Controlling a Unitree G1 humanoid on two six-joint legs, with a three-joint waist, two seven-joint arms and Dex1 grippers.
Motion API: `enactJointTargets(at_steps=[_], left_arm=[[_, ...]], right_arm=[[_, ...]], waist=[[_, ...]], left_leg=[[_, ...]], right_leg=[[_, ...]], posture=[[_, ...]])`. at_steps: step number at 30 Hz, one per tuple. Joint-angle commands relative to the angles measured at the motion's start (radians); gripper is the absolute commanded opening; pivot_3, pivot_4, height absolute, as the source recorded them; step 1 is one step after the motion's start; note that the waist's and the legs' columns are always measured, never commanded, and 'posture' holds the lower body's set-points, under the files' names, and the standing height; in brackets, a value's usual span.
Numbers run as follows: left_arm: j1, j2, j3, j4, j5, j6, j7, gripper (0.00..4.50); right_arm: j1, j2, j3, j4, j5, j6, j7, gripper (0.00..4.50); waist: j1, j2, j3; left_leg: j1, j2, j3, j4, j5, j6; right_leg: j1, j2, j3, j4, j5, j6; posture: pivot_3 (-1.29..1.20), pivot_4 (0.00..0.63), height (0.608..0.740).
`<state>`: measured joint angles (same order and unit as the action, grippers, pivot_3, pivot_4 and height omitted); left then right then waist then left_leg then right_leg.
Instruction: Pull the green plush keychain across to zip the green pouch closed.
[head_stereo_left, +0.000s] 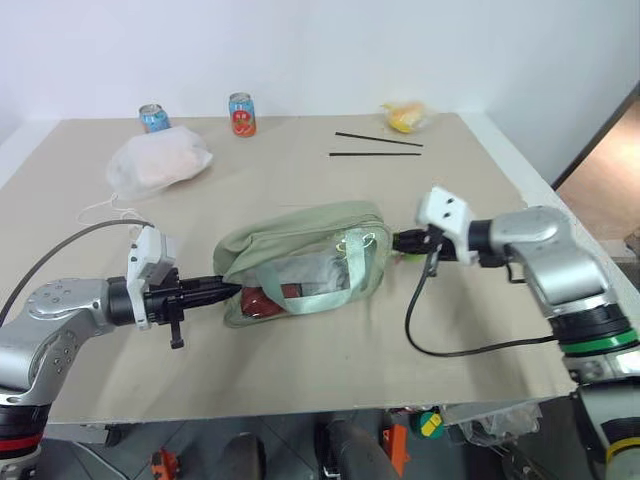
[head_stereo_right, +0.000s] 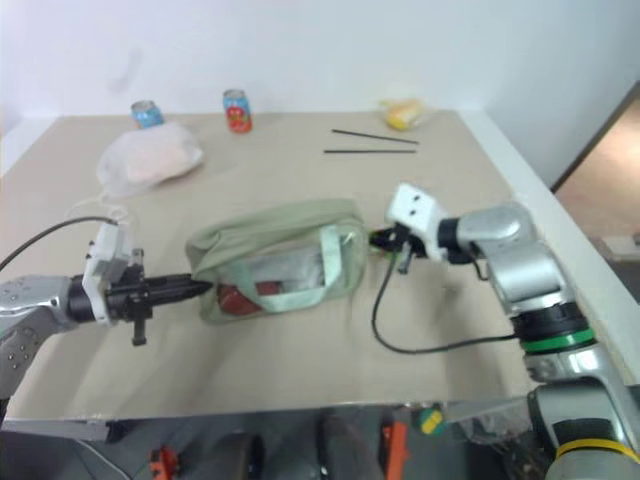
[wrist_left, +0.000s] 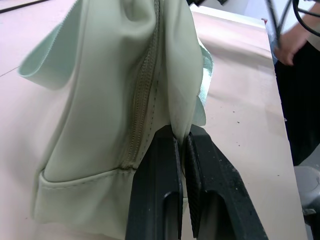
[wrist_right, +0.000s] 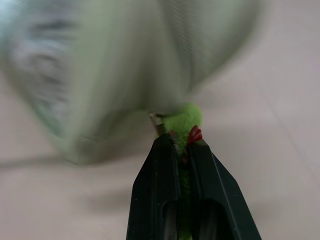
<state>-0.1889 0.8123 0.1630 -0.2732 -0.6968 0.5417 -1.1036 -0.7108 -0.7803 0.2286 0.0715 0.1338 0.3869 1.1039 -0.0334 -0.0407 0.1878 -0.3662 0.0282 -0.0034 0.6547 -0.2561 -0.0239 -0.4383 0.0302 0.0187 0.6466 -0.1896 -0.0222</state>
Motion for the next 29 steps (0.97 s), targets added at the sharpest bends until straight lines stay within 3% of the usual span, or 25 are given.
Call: enactJointTargets(at_steps=[1, 7, 8, 10, 18, 20, 25, 29], left_arm=[[0.01, 0.012, -0.014, -0.004, 0.014, 0.019, 0.001, 0.0], [-0.008, -0.011, 0.005, -0.001, -0.007, 0.079, 0.069, 0.0], [-0.012, -0.014, 0.009, 0.002, 0.001, 0.076, 0.081, 0.0], [-0.019, -0.015, 0.02, 0.009, 0.003, 0.078, 0.097, 0.0], [-0.096, -0.001, 0.152, 0.029, -0.052, 0.114, 0.197, 2.8], [-0.117, 0.019, 0.215, 0.054, -0.112, 0.187, 0.234, 3.44], [-0.022, 0.055, 0.4, 0.036, -0.23, 0.329, 0.28, 3.44], [0.107, 0.04, 0.541, 0.03, -0.304, 0.377, 0.29, 3.44]], right_arm=[[0.011, 0.047, 0.031, -0.067, 0.019, 0.047, 0.023, 0.03], [0.011, 0.087, 0.028, -0.09, 0.04, 0.086, 0.049, 0.03], [-0.011, 0.102, -0.009, -0.068, 0.065, 0.105, 0.038, 0.73], [-0.046, 0.109, -0.089, -0.036, 0.117, 0.128, 0.037, 1.38], [-0.066, -0.033, -0.314, 0.078, 0.265, 0.175, 0.139, 4.2], [-0.03, -0.078, -0.363, 0.072, 0.304, 0.184, 0.167, 4.21], [0.098, -0.158, -0.45, 0.1, 0.337, 0.192, 0.179, 4.21], [0.188, -0.155, -0.481, 0.102, 0.336, 0.196, 0.133, 4.21]], waist=[[0.0, 0.0, 0.0], [-0.009, 0.0, 0.0], [-0.011, 0.0, 0.0], [-0.013, 0.0, 0.0], [-0.004, 0.001, 0.001], [-0.001, 0.001, 0.001], [-0.007, 0.001, 0.001], [-0.013, 0.001, 0.001]], left_leg=[[0.003, 0.0, -0.001, 0.0, 0.001, 0.0], [0.005, 0.002, -0.002, -0.002, 0.002, 0.001], [0.005, 0.002, -0.002, -0.002, 0.002, 0.001], [0.005, 0.003, -0.002, -0.003, 0.002, 0.0], [-0.005, 0.0, -0.003, -0.003, 0.0, 0.001], [-0.006, -0.001, -0.003, -0.003, -0.001, 0.001], [-0.005, -0.001, 0.0, -0.002, -0.005, 0.007], [-0.004, 0.0, 0.0, -0.002, -0.007, 0.008]], right_leg=[[0.0, 0.001, -0.001, 0.0, 0.0, 0.0], [0.0, 0.004, 0.0, 0.001, 0.0, 0.0], [0.0, 0.004, 0.0, 0.001, 0.0, -0.001], [0.0, 0.005, 0.0, 0.002, 0.001, 0.001], [-0.006, 0.004, -0.001, 0.001, 0.002, -0.001], [-0.006, 0.003, -0.001, 0.0, 0.001, 0.0], [-0.006, 0.0, 0.001, -0.001, -0.002, 0.001], [-0.006, 0.0, 0.002, 0.0, -0.003, 0.0]], posture=[[0.0, 0.15, 0.74], [0.0, 0.15, 0.74], [0.0, 0.15, 0.74], [0.0, 0.15, 0.74], [0.0, 0.15, 0.74], [0.0, 0.15, 0.74], [0.0, 0.15, 0.74], [0.0, 0.15, 0.74]])
